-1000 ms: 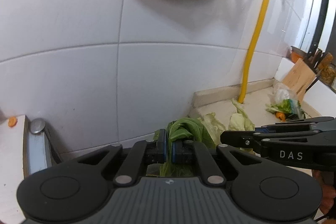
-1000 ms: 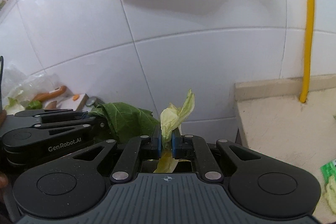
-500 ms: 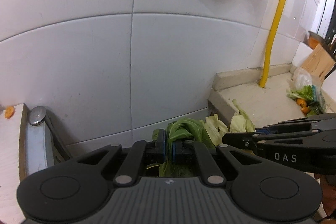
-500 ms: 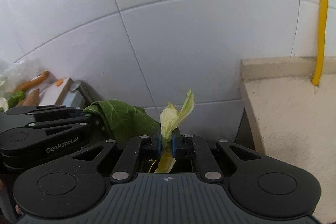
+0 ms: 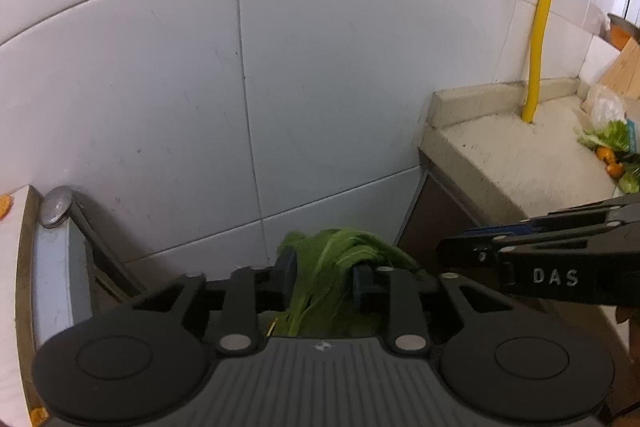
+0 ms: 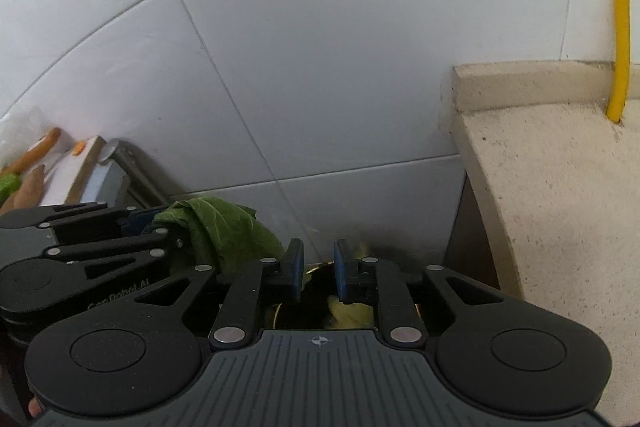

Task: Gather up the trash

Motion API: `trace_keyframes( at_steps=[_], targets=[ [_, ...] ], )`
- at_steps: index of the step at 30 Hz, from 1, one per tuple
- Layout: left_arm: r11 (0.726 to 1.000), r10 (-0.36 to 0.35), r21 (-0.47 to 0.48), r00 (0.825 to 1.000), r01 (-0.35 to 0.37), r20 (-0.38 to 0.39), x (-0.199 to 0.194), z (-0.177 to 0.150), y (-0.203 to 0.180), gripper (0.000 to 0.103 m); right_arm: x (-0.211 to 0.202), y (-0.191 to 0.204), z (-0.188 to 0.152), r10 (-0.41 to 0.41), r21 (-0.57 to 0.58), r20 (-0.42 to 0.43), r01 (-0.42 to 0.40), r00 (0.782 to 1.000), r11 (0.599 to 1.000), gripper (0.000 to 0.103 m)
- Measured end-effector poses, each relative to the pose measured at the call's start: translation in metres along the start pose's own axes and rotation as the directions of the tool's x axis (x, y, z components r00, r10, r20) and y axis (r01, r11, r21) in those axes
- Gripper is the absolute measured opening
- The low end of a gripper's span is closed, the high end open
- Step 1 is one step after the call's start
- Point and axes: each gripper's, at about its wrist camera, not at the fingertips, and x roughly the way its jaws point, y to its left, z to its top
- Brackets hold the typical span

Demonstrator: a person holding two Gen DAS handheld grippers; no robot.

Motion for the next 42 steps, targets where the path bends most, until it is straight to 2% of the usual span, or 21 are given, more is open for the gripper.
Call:
trace_keyframes(
  at_steps=[4, 11, 12, 14, 16, 20, 27, 31, 34, 38, 42],
  targets=[
    [0.999, 0.028, 0.025, 0.999, -0.028, -0.017, 0.005, -0.002, -0.003, 0.034, -0.001, -0.005, -0.002, -0.005, 0.012, -0.006, 0.005, 1.000, 1.000, 0.024],
    [0.999, 0.032, 0.041, 0.999, -0.030, -0.038, 0.009, -0.003, -0.007, 0.038, -0.015, -0.013, -0.006, -0.011, 0.029, 0.017, 0.011, 1.000, 1.000, 0.024],
    [0.998, 0.032, 0.048, 0.998, -0.029, -0.048, 0.011, -0.003, -0.009, 0.041, -0.018, -0.015, -0.007, -0.013, 0.031, 0.020, 0.012, 1.000, 0.999, 0.024],
    [0.997, 0.054, 0.067, 0.993, -0.047, -0.103, 0.020, -0.003, -0.012, 0.059, -0.022, -0.018, -0.008, -0.016, 0.034, 0.023, 0.015, 1.000, 0.999, 0.026],
    [0.995, 0.076, 0.080, 0.985, -0.064, -0.156, 0.032, -0.005, -0.014, 0.060, -0.026, -0.021, -0.010, -0.022, 0.038, 0.028, 0.021, 0.999, 0.999, 0.026],
    [0.997, 0.066, 0.061, 0.968, -0.052, -0.244, 0.047, -0.006, -0.017, 0.060, -0.030, -0.027, -0.013, -0.030, 0.052, 0.031, 0.028, 0.999, 0.998, 0.026],
    [0.989, 0.127, 0.111, 0.940, -0.096, -0.316, 0.064, -0.009, -0.030, 0.060, -0.037, -0.036, -0.020, -0.034, 0.072, 0.032, 0.031, 0.999, 0.997, 0.026],
    [0.997, 0.071, 0.045, 0.922, -0.058, -0.382, 0.076, -0.006, -0.028, 0.060, -0.042, -0.044, -0.023, -0.040, 0.087, 0.035, 0.037, 0.999, 0.995, 0.027],
    [0.992, 0.125, 0.074, 0.914, -0.104, -0.386, 0.081, -0.005, -0.032, 0.060, -0.047, -0.050, -0.026, -0.042, 0.090, 0.038, 0.038, 0.998, 0.995, 0.027],
    [0.997, 0.077, 0.021, 0.934, -0.074, -0.350, 0.070, -0.001, -0.034, 0.060, -0.053, -0.056, -0.027, -0.048, 0.103, 0.050, 0.042, 0.998, 0.994, 0.027],
    [0.999, 0.040, 0.024, 0.953, -0.034, -0.300, 0.056, 0.007, -0.048, 0.060, -0.064, -0.068, -0.030, -0.056, 0.125, 0.067, 0.047, 0.996, 0.991, 0.027]
  ],
)
